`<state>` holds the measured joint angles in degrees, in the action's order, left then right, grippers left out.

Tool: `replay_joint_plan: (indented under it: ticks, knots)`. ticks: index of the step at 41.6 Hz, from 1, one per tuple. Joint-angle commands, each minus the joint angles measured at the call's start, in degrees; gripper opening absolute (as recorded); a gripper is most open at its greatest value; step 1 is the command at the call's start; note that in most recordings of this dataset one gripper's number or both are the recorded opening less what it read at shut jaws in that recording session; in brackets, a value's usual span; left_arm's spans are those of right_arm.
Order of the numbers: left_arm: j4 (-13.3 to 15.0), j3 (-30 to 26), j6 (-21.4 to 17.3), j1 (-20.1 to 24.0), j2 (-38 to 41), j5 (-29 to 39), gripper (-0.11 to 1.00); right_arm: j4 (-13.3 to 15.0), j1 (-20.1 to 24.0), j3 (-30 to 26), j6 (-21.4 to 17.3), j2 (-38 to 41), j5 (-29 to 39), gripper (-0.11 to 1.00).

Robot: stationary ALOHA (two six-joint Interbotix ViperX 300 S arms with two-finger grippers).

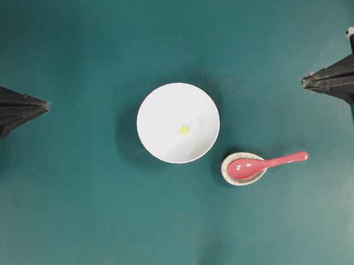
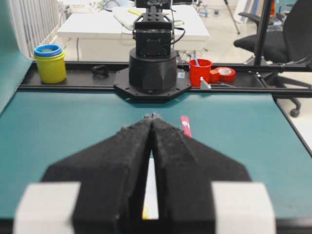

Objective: Scoop the yellow hexagonal prism block from the bowl with a spoon using the right arm.
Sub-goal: 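Move the right gripper left toward the pink spoon handle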

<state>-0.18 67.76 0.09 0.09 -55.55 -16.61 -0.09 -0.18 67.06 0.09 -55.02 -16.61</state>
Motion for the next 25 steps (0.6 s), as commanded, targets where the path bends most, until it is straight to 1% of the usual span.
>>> replay_joint_plan:
  ticks: [1,9,18,19,21,25]
  knots:
    - [-0.18,-1.05,0.44,0.00,0.79,0.18,0.00,0.00,0.00,-0.88,-0.18,0.44,-0.09,-0.01]
    - [-0.44,-1.14,0.26,0.00,0.53,-0.09,0.00,0.00,0.00,-0.88,-0.09,0.44,2.29,0.00]
    - [-0.53,-1.05,0.00,0.00,0.79,0.18,0.00,0.09,0.09,-0.70,-0.09,1.05,2.55,0.02]
    - [-0.53,-1.05,-0.18,0.00,0.79,0.18,0.00,0.09,0.09,-0.62,-0.18,1.23,2.55,0.03]
    - [-0.44,-1.05,-0.26,0.00,0.79,0.26,0.00,0.09,0.26,-0.53,-0.26,1.76,2.55,0.10]
    - [-0.53,-1.05,-0.35,0.00,0.79,0.26,0.00,-0.09,0.79,-0.26,-0.35,2.81,2.37,0.30]
